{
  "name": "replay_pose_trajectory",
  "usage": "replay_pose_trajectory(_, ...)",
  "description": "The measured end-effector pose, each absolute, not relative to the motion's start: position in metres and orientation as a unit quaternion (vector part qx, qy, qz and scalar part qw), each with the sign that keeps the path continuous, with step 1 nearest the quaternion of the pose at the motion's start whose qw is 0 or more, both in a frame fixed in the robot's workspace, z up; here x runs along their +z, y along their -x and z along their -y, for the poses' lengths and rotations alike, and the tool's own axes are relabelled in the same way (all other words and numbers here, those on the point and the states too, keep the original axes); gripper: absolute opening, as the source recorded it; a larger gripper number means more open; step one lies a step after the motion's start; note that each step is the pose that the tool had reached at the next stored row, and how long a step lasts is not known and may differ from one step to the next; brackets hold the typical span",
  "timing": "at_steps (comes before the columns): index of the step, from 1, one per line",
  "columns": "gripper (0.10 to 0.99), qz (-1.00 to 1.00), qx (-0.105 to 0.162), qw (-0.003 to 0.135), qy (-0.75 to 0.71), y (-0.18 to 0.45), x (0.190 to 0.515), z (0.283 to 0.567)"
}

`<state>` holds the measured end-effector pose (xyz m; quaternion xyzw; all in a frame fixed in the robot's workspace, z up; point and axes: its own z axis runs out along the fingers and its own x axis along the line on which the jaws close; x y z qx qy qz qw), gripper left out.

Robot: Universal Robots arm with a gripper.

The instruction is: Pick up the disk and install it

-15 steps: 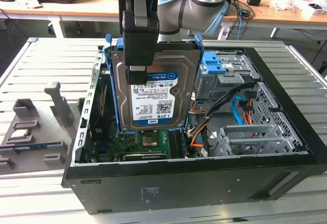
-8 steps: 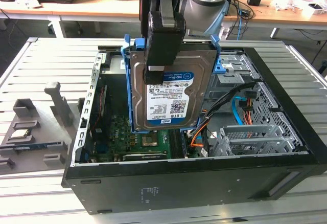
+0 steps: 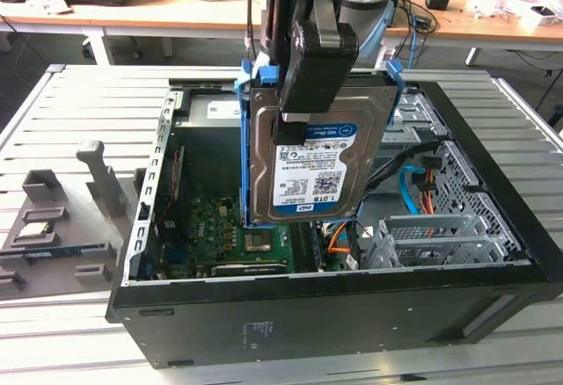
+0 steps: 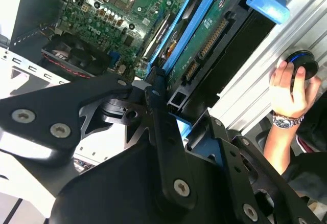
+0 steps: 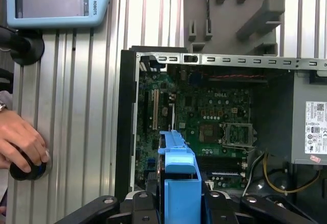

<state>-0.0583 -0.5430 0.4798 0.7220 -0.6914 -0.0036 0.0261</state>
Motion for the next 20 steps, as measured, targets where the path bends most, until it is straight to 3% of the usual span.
replay_pose_trajectory(20,0.365,0.692,-0.003,0.027,-0.722,0.011,0.480,0.543)
